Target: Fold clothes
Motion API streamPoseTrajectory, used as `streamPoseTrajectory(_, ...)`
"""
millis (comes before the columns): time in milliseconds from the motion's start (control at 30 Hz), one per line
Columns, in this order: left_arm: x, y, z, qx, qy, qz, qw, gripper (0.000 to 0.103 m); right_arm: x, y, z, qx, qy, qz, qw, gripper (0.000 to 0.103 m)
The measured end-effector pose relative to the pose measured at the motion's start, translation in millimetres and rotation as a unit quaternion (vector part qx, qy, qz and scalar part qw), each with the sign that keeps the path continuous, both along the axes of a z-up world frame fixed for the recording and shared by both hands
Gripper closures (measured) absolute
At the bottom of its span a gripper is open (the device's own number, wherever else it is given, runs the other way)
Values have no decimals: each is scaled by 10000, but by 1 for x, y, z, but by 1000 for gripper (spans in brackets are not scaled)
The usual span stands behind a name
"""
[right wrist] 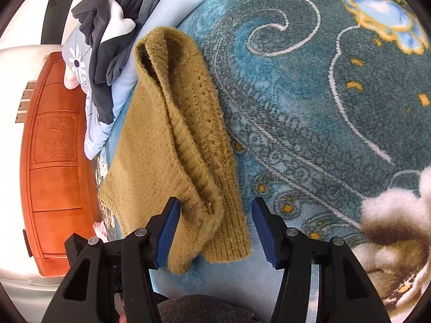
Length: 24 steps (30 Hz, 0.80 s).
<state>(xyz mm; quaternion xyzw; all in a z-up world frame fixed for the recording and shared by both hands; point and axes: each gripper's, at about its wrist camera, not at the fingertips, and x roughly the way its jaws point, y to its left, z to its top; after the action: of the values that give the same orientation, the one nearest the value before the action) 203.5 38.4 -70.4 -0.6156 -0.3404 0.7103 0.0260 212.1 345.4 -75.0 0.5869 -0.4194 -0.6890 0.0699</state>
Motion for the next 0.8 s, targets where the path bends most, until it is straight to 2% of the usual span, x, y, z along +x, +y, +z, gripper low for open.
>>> streamPoseTrajectory(67, 2, 1, 0, -33, 29, -19, 10000, 83, -2, -1, -1, 3, -130, -90, 9999, 49)
streamPoseTrajectory(133, 3, 5, 2, -111, 87, -97, 9999, 81, -6, -5, 1, 79, -310, -98, 9994, 71)
streamPoseTrajectory(200, 4, 8, 4, -167, 153, -208, 9995, 76, -11, -12, 11, 273, -256, 40, 9993, 82)
streamPoseTrajectory(300, 6, 14, 7, -172, 202, -351, 9990, 67, -20, -28, 29, 558, -126, 286, 9980, 83)
streamPoseTrajectory(400, 7, 20, 8, -125, 240, -542, 9982, 58, -31, -70, 61, 808, 273, 755, 9935, 84)
streamPoseTrajectory(433, 8, 18, 13, -22, 296, -496, 9983, 58, -35, -84, 71, 891, 406, 910, 9910, 84)
streamPoseTrajectory(500, 14, 3, 27, 389, 544, -117, 9977, 61, -43, -112, 92, 1054, 671, 1220, 9846, 84)
streamPoseTrajectory(533, 21, -13, 40, 688, 812, 248, 9940, 61, -47, -126, 103, 1136, 803, 1374, 9807, 84)
streamPoseTrajectory(600, 33, -50, 68, 1110, 1372, 967, 9795, 58, -55, -154, 124, 1296, 1066, 1680, 9714, 84)
streamPoseTrajectory(700, 51, -109, 96, 980, 1854, 1743, 9621, 58, -67, -196, 155, 1532, 1457, 2133, 9539, 84)
streamPoseTrajectory(800, 76, -189, 95, 757, 2001, 2511, 9440, 58, -59, -261, 168, 1601, 1696, 2962, 9262, 84)
